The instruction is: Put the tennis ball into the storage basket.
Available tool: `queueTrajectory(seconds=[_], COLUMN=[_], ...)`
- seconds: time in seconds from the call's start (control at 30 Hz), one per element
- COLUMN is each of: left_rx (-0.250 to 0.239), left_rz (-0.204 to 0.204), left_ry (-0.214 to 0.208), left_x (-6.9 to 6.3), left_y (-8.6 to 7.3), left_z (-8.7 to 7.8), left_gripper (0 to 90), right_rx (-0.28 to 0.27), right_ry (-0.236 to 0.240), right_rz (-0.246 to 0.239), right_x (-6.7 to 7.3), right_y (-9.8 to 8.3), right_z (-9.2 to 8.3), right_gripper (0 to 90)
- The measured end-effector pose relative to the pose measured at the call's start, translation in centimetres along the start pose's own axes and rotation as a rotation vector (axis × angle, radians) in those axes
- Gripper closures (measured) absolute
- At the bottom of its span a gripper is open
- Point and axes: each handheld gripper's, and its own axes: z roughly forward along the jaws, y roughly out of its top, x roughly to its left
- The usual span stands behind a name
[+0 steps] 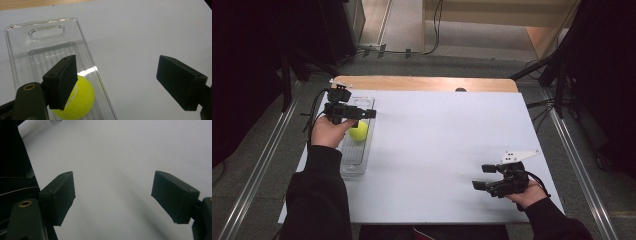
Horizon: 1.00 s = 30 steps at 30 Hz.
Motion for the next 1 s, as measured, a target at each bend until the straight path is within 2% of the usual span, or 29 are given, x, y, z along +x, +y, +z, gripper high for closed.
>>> queueTrajectory(seconds=[0.33, 0.8, 1.0], left_rx=[-0.009, -0.004, 0.004], left_rz=[0.035, 0.084, 0.094], left_ry=[-0.046, -0.065, -0.093], left_x=[-0.9, -2.1, -2.6], left_y=[-0.7, -1.8, -2.3], left_z=[0.6, 0.7, 0.7], left_gripper=[18.2, 18.3, 18.3], right_rx=[-0.002, -0.003, -0.003], right_ry=[-0.002, -0.005, -0.006], right_rz=[0.001, 0.002, 0.002], right_x=[0.0, 0.0, 0.0], right_y=[0.0, 0.0, 0.0], right_z=[-0.1, -0.1, -0.1], right_gripper=[17.1, 17.1, 17.1])
